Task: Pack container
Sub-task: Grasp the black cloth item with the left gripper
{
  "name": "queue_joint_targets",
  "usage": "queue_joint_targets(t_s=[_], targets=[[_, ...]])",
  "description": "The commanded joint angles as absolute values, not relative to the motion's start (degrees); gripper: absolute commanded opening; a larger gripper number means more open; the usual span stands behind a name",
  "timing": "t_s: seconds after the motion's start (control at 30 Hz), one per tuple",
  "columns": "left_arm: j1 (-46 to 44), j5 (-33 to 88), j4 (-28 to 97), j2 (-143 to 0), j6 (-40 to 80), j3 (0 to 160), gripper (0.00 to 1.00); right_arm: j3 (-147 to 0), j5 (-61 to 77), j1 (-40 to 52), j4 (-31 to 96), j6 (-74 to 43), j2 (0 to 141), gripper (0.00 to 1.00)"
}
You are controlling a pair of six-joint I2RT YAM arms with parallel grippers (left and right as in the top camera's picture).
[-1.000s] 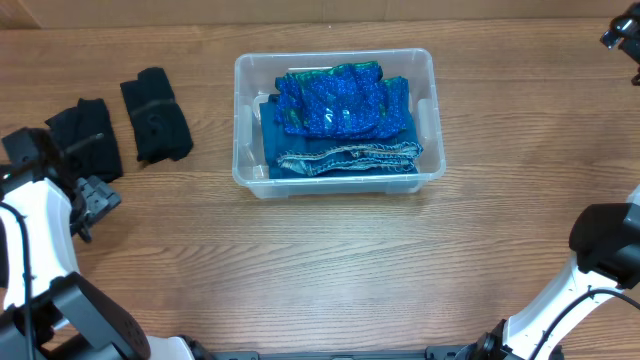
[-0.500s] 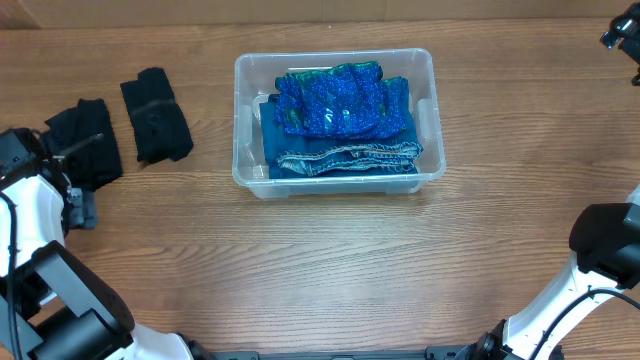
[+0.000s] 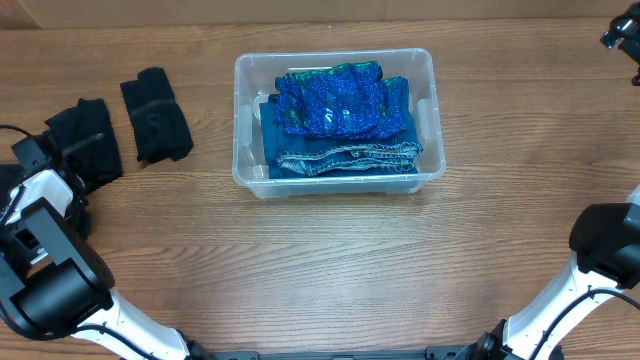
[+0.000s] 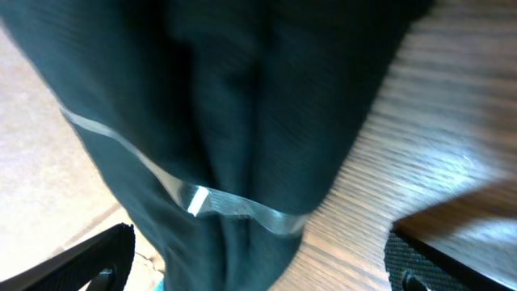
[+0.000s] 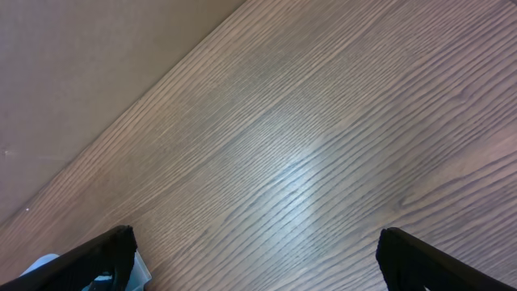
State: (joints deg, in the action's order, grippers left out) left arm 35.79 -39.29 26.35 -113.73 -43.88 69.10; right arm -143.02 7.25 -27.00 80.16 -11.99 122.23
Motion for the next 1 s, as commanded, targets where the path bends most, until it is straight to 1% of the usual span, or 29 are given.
queue_joint_targets(t_s=[0.0, 0.1, 0.23, 0.3, 0.37, 0.43, 0.47, 0.53, 0.57, 0.6, 0.77, 0.87, 0.97], targets=[[36.4, -37.6, 20.4, -117.4, -41.0, 69.5, 1.0, -143.2, 7.4, -27.2, 79.9, -12.0, 121.8, 1.0], [36.5, -35.6, 16.4, -117.4, -40.7, 69.5, 0.99, -143.2, 7.4, -27.2, 79.9, -12.0, 121.8, 1.0], [37.1, -32.3, 13.2, -117.8, -40.7, 69.5, 0.93, -143.2, 7.4, -27.2, 79.9, -12.0, 121.8, 1.0], [37.1, -30.6, 13.2, -117.8, -40.7, 69.5, 0.81, -143.2, 7.4, -27.2, 79.9, -12.0, 121.8, 1.0], [36.6, -31.4, 13.2, -117.8, -39.1, 69.5, 0.6, -143.2, 7.4, -27.2, 79.9, -12.0, 121.8, 1.0], [36.0, -32.1, 13.3, -117.8, -35.7, 69.5, 0.5, -143.2, 7.4, -27.2, 79.9, -12.0, 121.8, 1.0], [35.7, -32.1, 13.2, -117.8, -32.6, 69.5, 0.39, -143.2, 7.4, -27.2, 79.9, -12.0, 121.8, 1.0], [35.3, -32.1, 13.2, -117.8, -29.1, 69.5, 0.23, -143.2, 7.4, -27.2, 79.9, -12.0, 121.8, 1.0], [34.7, -32.0, 13.3, -117.8, -26.2, 69.5, 0.07, -143.2, 7.4, -27.2, 79.9, -12.0, 121.8, 1.0], [34.2, -31.9, 13.4, -117.7, -25.1, 69.5, 0.04, -143.2, 7.4, -27.2, 79.9, -12.0, 121.8, 1.0], [30.0, -31.9, 15.6, -116.7, -15.8, 70.2, 0.04, -143.2, 7.4, -27.2, 79.9, -12.0, 121.8, 1.0], [26.9, -31.4, 26.5, -114.8, -5.6, 76.1, 0.04, -143.2, 7.4, -27.2, 79.9, -12.0, 121.8, 1.0], [26.2, -26.4, 36.9, -112.6, -0.4, 83.4, 0.04, -143.2, 7.4, -27.2, 79.9, -12.0, 121.8, 1.0]])
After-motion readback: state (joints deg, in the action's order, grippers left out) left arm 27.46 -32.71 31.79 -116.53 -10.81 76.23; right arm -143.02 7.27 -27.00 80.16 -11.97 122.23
